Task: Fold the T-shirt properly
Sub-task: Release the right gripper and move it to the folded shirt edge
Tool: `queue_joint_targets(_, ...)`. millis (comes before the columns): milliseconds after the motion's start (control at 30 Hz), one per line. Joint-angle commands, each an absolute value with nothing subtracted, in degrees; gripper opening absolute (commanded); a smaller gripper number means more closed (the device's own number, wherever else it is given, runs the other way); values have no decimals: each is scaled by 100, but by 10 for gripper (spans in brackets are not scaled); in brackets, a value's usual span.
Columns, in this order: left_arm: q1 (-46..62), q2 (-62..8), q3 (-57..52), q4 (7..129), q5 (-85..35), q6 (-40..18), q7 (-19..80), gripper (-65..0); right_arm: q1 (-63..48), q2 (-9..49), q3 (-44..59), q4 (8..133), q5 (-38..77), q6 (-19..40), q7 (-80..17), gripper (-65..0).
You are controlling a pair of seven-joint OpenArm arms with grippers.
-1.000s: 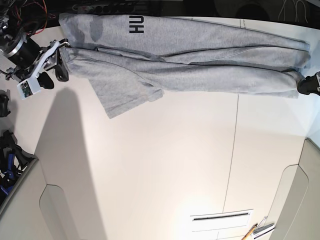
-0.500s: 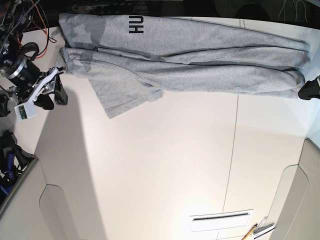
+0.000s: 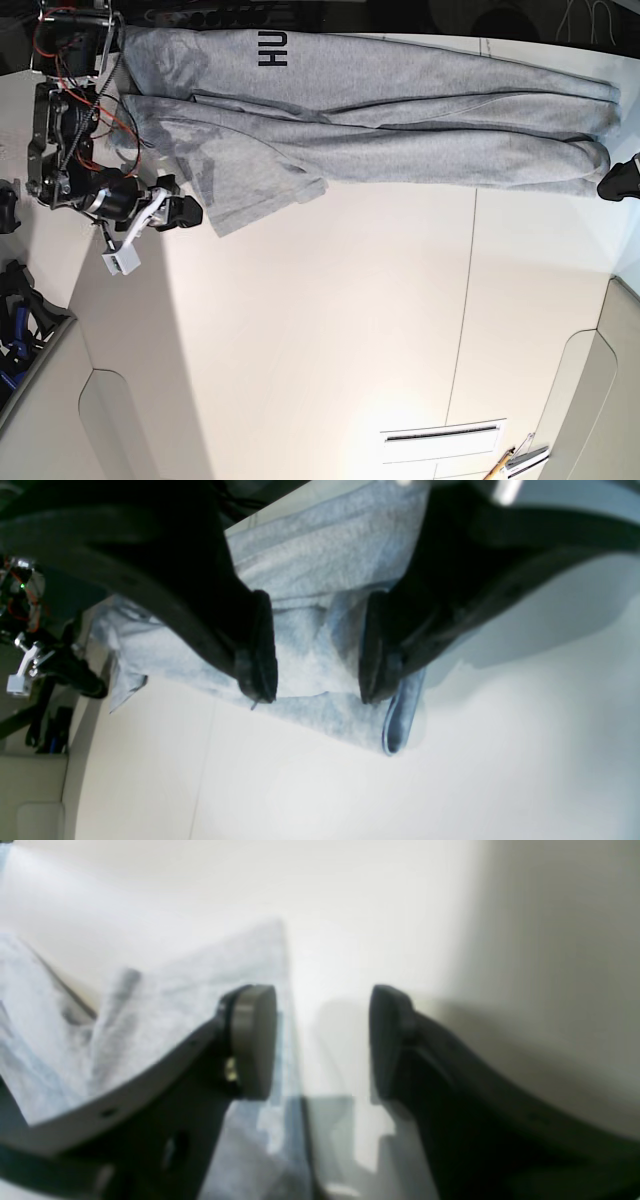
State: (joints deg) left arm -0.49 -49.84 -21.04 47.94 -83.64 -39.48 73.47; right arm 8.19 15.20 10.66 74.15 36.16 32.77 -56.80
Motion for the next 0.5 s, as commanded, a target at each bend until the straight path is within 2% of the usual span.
queue_joint_targets(0,-110,-5175,-2145,4871,-8500,-4000,7303,-344,930,1533,969,7459,3527,3277,-5769,-346)
queue_joint_targets(100,-110,-5172,-2145,4871,-8500,-4000,7301,-344,1109,1446,666,7461,3444,3277,-6027,-357)
queue_joint_targets(133,-110,-5172,-2145,4871,-8500,-4000,7301,-344,1162,1420,591,7463,3448,3277,-6134,-406)
queue_joint_targets(167,-113,-5172,-2145,4871,-8500,-4000,7301,-344,1212,1409,528,7463,3433,3280,-6252,-502)
queue_joint_targets(200,-110,-5172,-2145,4871,-8500,-4000,7301,-344,1267,1411,482,7472,3385,3280,-6348,-629)
queue_joint_targets(233,-110,-5172,-2145,4871,-8500,-4000,7303,-344,1323,1411,480,7481,3236,3280,-6403,-650)
queue_joint_targets(300,-110,-5172,-2145,4871,-8500,-4000,7301,-344,1452,1415,523,7522,2991,3258,-6410,-650)
queue_joint_targets(467,-110,-5172,-2145,4871,-8500,-4000,7262,-344,1411,1413,679,8213,3218,3258,-6578,-650)
